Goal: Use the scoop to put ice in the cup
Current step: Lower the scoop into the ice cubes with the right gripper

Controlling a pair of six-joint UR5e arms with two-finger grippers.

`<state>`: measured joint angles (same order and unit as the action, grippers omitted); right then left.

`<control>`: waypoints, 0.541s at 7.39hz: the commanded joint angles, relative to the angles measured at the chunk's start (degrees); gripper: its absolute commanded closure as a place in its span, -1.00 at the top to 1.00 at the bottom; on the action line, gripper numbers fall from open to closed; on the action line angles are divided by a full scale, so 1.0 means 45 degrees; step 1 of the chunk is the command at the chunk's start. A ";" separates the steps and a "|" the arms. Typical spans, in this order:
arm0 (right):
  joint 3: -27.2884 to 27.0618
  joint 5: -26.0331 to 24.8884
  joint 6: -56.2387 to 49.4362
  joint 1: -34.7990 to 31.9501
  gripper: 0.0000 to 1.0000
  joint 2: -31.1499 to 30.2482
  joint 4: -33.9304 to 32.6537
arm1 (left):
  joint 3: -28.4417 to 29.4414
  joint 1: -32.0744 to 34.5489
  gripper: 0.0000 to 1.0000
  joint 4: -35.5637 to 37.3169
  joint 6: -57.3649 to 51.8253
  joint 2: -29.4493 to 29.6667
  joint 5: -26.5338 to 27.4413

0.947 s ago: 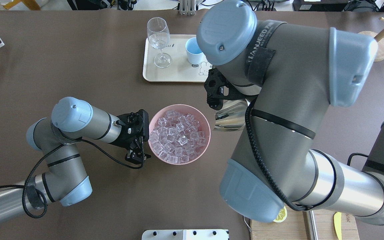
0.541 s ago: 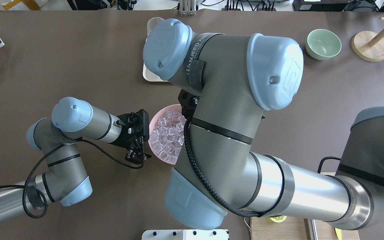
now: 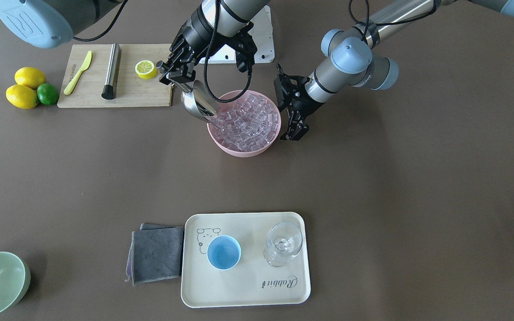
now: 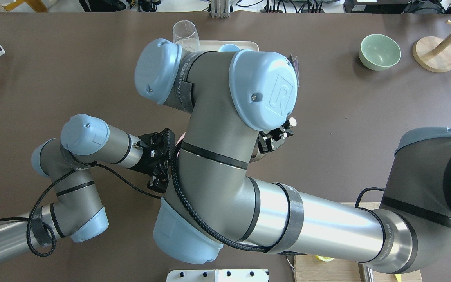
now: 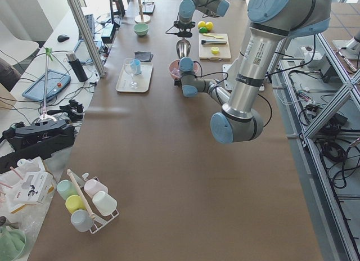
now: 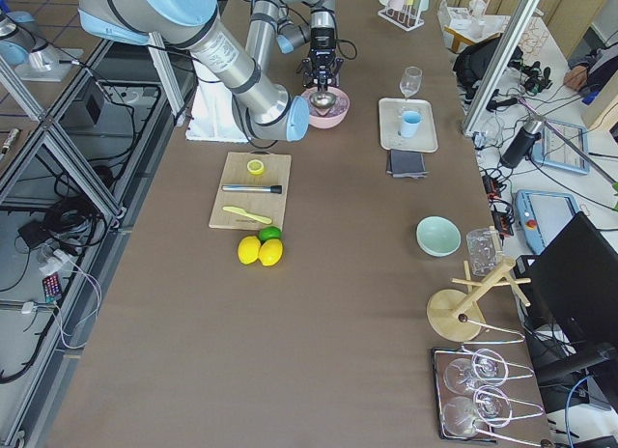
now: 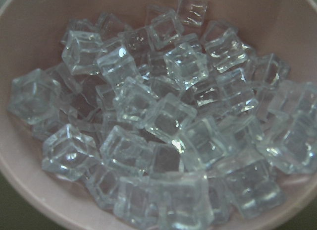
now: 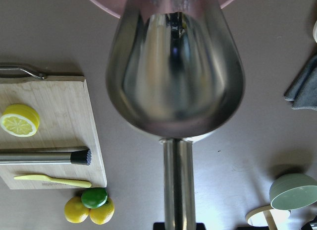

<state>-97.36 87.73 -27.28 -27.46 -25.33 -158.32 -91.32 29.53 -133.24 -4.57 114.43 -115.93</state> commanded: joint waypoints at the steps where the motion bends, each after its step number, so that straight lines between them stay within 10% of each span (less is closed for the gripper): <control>1: 0.0872 -0.0003 0.0046 0.0007 -1.00 0.0005 0.1271 | -0.0019 0.0000 0.98 -0.0019 0.0000 0.0000 0.0000; 4: 0.1361 -0.0003 0.0163 0.0143 -1.00 -0.0093 0.2172 | 0.0000 0.0000 0.98 -0.0019 0.0000 0.0000 0.0000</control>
<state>-92.41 87.75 -26.90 -27.39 -25.56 -150.48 -91.34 29.53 -133.32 -4.57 114.43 -115.93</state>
